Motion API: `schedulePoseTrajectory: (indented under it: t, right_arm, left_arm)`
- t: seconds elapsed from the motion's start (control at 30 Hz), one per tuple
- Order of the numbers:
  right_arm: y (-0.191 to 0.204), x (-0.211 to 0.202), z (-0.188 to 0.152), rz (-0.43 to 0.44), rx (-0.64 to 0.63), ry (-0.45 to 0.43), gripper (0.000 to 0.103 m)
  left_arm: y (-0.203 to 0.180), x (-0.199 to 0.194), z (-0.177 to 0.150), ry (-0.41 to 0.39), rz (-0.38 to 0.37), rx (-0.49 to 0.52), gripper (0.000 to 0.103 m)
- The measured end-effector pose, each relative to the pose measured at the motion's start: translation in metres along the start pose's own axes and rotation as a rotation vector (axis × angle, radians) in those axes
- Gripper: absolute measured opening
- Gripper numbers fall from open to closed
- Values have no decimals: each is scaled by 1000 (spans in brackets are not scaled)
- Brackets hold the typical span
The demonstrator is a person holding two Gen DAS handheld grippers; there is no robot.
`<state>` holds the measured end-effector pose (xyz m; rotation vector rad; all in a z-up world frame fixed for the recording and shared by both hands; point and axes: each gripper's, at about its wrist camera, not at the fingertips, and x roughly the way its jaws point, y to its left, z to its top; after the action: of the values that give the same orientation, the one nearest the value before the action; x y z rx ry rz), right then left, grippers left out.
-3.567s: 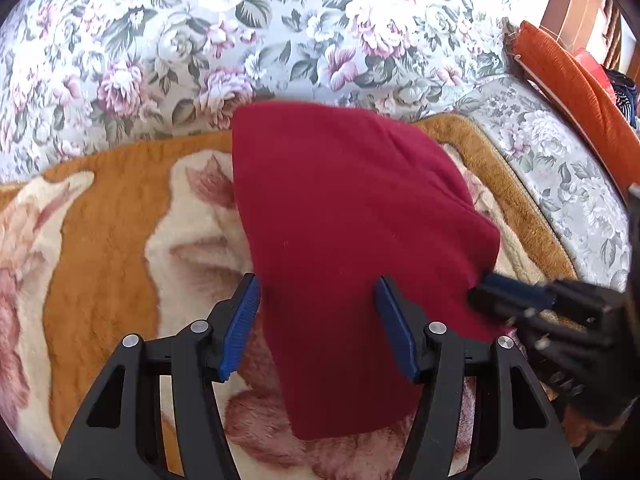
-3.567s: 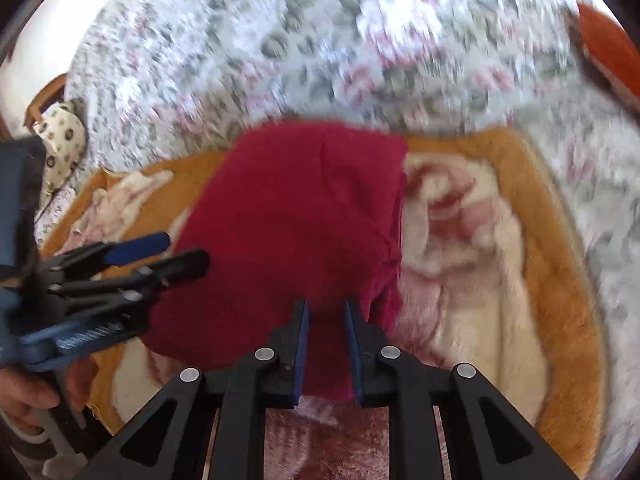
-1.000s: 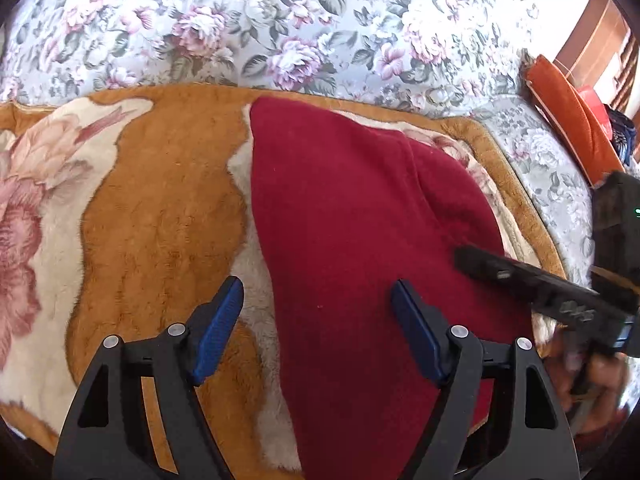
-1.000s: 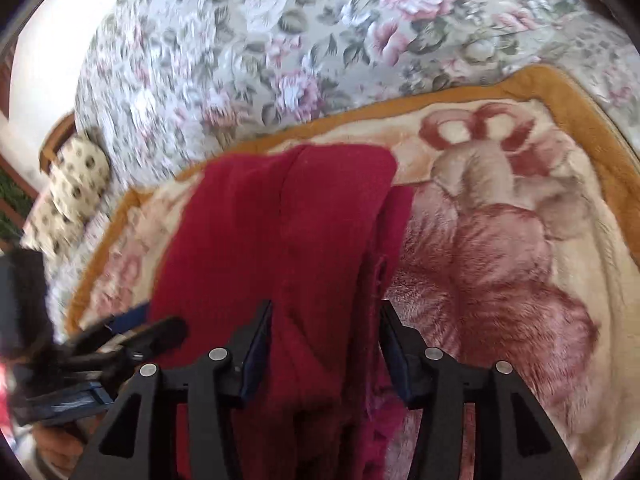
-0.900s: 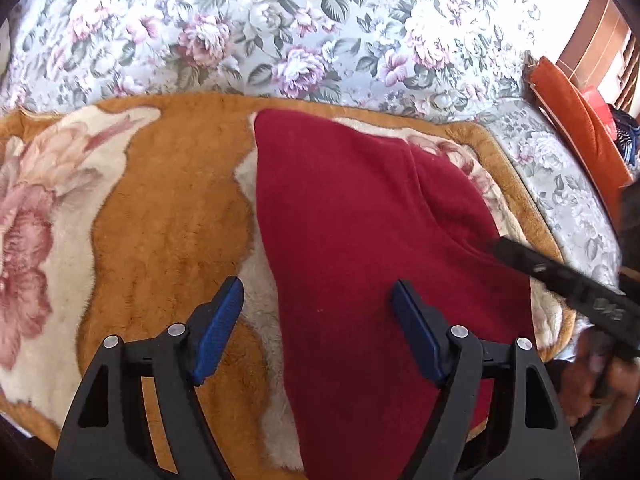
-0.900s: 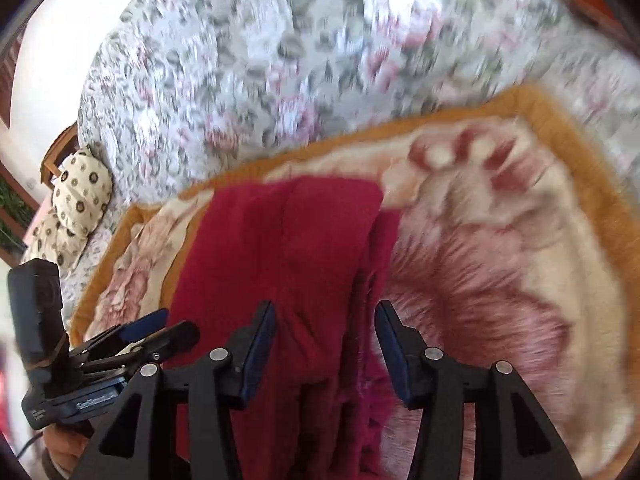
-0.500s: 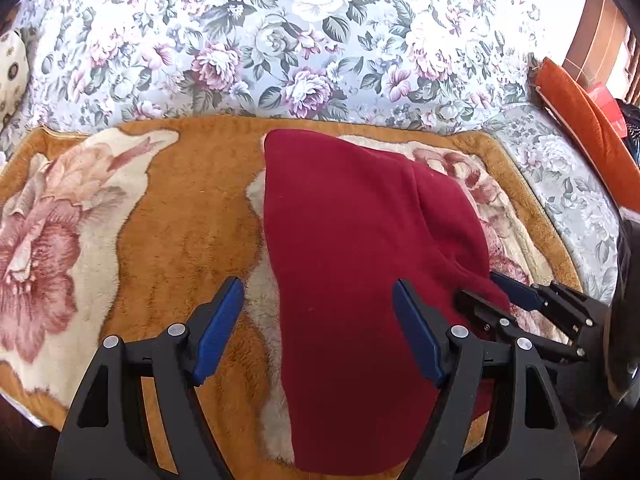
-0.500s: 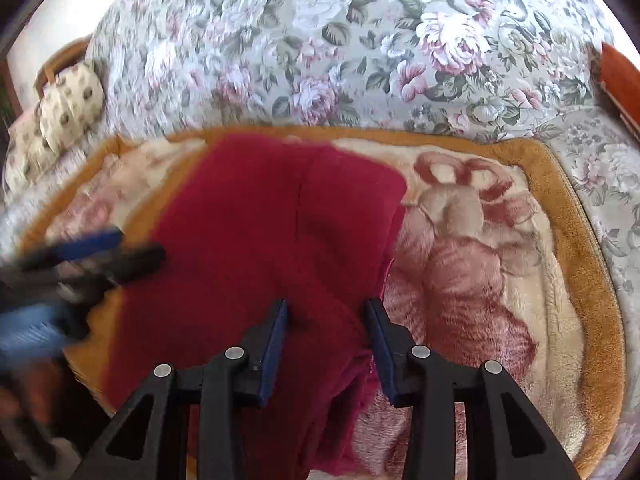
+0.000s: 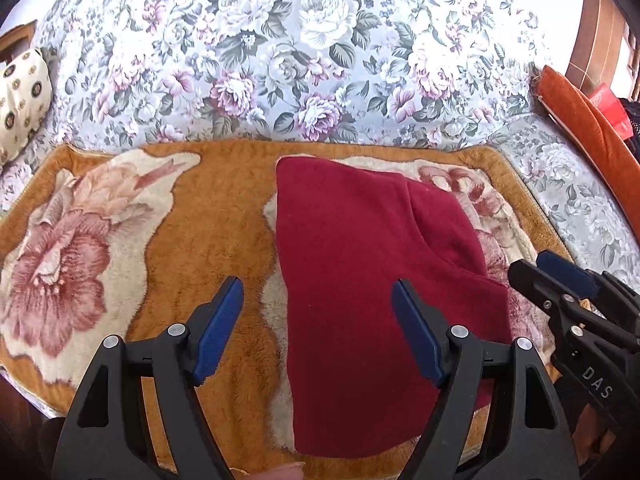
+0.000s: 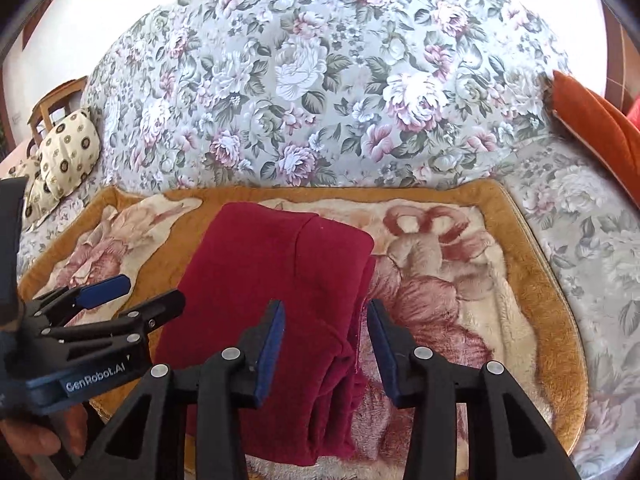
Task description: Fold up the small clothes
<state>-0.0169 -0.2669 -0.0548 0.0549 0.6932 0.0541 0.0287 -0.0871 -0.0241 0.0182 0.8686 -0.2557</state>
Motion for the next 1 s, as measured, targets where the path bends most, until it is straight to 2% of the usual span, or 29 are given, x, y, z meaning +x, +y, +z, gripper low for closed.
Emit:
schedulePoseTrajectory:
  t: [0.33, 1.0]
  right_arm:
    - [2, -4, -4, 11, 28, 14, 42]
    - [1, 3, -6, 38, 44, 32, 42]
  left_arm:
    - [-2, -11, -2, -24, 41, 3, 77]
    - [-2, -12, -3, -23, 43, 5, 77]
